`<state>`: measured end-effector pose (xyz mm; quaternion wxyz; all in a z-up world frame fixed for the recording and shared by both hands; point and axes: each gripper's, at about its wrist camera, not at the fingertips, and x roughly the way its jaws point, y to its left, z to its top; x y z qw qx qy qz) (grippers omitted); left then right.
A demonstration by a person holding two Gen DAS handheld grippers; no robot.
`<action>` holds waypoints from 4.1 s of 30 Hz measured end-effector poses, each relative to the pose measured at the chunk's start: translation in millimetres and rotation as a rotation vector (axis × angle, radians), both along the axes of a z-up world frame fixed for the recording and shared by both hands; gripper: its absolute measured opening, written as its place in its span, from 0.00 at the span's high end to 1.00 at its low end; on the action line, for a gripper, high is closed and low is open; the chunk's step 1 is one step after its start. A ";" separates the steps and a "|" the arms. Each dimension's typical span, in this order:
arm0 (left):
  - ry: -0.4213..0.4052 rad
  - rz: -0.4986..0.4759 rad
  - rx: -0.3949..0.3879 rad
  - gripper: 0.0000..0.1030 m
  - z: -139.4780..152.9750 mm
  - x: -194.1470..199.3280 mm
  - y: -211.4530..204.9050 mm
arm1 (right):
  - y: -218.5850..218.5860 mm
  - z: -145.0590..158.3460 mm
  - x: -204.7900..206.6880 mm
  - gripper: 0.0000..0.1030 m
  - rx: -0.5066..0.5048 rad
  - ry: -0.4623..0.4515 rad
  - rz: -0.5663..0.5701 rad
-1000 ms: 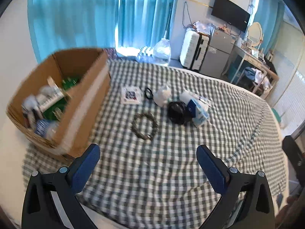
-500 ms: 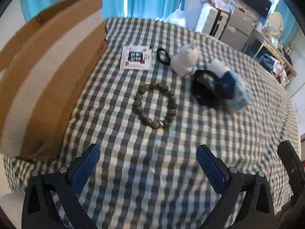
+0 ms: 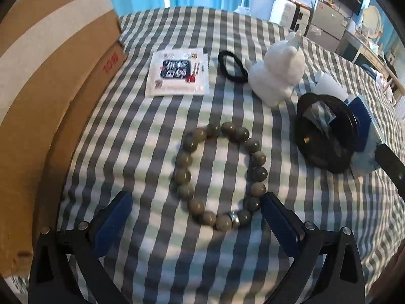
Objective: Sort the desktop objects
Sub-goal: 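Grasp the white-and-blue package with the right tool while the left grasps the bead bracelet, then carry the package and bead bracelet over the cardboard box with both tools, then open both tools to drop the package and bracelet into the box, then move both open tools back over the remaining items on the bed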
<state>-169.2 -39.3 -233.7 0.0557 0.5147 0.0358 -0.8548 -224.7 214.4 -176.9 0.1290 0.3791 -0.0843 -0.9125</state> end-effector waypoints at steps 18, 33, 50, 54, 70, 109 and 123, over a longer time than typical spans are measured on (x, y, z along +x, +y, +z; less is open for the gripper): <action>0.099 -0.136 0.014 0.78 14.2 32.3 13.4 | -15.9 -6.8 8.2 0.81 0.029 -0.073 0.060; 0.043 -0.150 0.112 0.89 55.2 95.3 -9.8 | -11.1 31.0 94.4 0.81 -0.013 -0.092 0.003; 0.119 -0.175 0.166 0.89 106.6 113.2 -12.0 | -44.4 81.5 142.1 0.81 0.032 0.021 0.030; 0.150 -0.184 0.174 0.89 120.4 116.3 -11.2 | -51.6 91.4 147.0 0.81 0.052 0.024 0.033; 0.277 -0.202 0.167 0.89 182.1 114.5 -29.5 | -79.3 126.2 157.9 0.81 0.040 0.057 0.060; 0.198 0.025 -0.084 0.42 171.8 -60.5 -264.2 | -280.5 127.1 19.9 0.31 -0.246 0.088 0.316; 0.231 -0.018 -0.154 0.00 202.3 5.2 -199.8 | -135.9 163.8 76.9 0.19 -0.115 0.220 0.033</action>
